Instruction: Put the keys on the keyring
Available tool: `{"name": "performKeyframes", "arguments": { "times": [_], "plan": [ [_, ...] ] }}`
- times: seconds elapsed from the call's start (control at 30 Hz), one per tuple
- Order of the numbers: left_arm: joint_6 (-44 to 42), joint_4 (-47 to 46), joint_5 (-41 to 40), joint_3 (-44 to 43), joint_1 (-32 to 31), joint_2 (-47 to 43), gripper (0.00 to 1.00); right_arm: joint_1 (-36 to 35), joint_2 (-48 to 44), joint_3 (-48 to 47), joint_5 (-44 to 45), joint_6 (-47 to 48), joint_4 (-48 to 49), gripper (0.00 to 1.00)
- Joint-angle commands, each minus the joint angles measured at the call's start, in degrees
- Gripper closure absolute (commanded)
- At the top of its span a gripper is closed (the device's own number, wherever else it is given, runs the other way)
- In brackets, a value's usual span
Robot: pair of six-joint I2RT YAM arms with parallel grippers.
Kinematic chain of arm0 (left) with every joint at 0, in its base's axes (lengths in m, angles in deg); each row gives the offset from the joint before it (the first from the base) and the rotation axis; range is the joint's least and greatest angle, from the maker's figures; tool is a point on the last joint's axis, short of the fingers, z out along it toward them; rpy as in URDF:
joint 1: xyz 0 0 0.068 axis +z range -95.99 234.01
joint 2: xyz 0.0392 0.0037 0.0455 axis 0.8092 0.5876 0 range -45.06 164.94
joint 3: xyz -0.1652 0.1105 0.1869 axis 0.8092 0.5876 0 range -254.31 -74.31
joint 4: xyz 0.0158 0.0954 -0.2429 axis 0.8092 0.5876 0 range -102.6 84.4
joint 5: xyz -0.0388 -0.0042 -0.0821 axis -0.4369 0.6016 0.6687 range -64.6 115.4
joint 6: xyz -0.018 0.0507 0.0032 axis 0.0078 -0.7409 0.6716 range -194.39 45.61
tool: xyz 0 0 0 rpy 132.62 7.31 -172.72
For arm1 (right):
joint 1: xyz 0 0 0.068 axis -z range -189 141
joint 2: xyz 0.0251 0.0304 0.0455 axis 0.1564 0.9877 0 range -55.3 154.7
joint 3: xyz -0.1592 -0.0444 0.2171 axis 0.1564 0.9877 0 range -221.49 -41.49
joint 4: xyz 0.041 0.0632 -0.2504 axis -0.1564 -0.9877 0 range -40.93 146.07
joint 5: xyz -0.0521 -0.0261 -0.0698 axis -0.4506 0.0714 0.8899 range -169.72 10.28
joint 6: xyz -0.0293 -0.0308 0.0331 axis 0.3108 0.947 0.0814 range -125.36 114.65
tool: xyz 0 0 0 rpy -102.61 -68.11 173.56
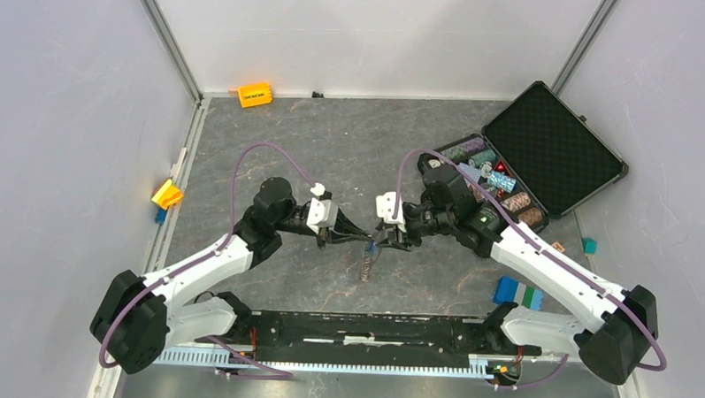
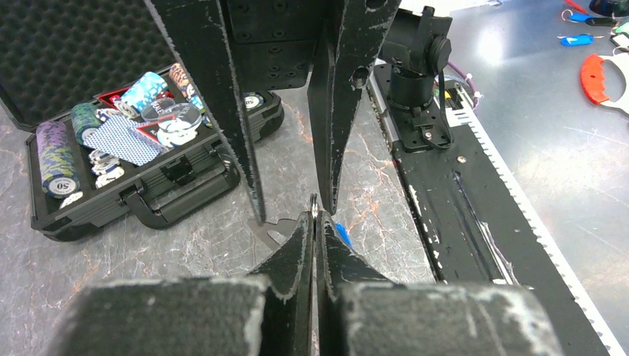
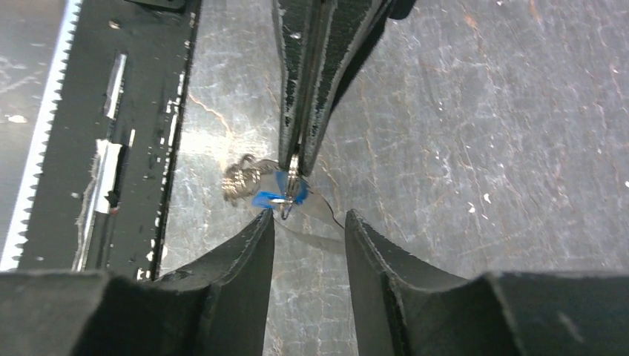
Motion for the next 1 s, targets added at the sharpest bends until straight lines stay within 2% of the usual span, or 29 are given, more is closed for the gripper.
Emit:
{"name": "performKeyframes", "arguments": {
  "times": [0.0,0.17,0.37,0.5,0.77,0.97],
  "plan": [
    [1.67,-4.4,1.98,0.83,0.24,-1.46,0.98,0.62,-0.64,0.01,-7.68,0.1,1.52,0.57],
    [1.66,-4.55,2.07,0.88,0.19,-1.4,0.98,0.62,-0.11,-0.36,-9.51,0.92,0.5,0.65],
    [2.61,-5.54,2.85,0.9,0.23,-1.31,0.98,0.71,0.49,-0.32,-8.58,0.93,0.57,0.87],
    [3.34,-6.27,3.2,0.9,0.22,-1.39,0.98,0.71,0.54,0.09,-7.92,1.01,0.77,0.92],
    [5.29,-8.96,4.38,1.32,0.19,-1.25,0.98,0.71,0.41,0.56,-5.58,-0.04,1.88,0.9],
    [8.15,-12.56,4.55,1.4,0.22,-0.31,0.98,0.71,2.95,-0.77,-6.37,-2.36,2.59,0.78]
  ]
}}
